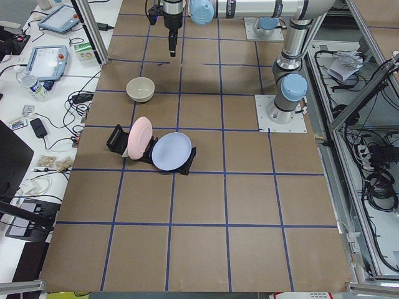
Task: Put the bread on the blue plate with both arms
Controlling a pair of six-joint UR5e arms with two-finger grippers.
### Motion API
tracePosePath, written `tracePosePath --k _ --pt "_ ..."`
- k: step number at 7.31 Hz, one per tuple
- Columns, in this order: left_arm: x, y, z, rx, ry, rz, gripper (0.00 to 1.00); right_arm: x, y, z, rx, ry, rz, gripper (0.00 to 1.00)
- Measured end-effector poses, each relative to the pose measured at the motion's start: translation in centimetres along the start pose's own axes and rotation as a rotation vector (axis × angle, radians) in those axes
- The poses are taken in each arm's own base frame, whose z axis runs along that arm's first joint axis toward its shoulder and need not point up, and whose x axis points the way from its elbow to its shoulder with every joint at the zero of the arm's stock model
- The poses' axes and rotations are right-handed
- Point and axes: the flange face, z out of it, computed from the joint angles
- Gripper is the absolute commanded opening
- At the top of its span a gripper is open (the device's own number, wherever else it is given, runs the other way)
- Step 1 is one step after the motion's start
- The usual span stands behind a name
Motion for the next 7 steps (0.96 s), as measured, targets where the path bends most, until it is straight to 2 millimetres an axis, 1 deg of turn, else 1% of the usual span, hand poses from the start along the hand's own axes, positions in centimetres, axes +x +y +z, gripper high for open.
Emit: tracePosePath --k 1,2,3,4,5,6,7 --pt "-0.3 0.1 -0.2 0.005 -0.002 -0.007 1.00 3.6 0.9 2.8 0.006 -0.004 0.005 1.00" --pt "-2.9 0.0 -0.2 0.005 -0.004 -0.052 1.00 7.3 2.1 6.0 0.020 -0.006 0.014 1.00" --pt "-7.2 -0.3 0.3 -0.004 -0.006 -0.123 1.00 10.2 3.6 9.6 0.040 -0.002 0.014 1.00" --pt "-12.5 -0.2 1.0 -0.018 -0.012 -0.215 1.00 11.6 5.3 13.2 0.074 0.018 -0.008 1.00" --pt "-18.5 0.2 2.0 -0.038 -0.017 -0.326 1.00 11.7 6.6 16.1 0.098 0.036 -0.038 1.00" --pt "-24.5 1.1 3.7 -0.067 -0.016 -0.435 1.00 11.5 7.2 18.4 0.106 0.044 -0.072 1.00" --pt "-29.1 1.8 5.7 -0.089 -0.015 -0.527 1.00 11.6 7.2 19.7 0.118 0.056 -0.110 1.00"
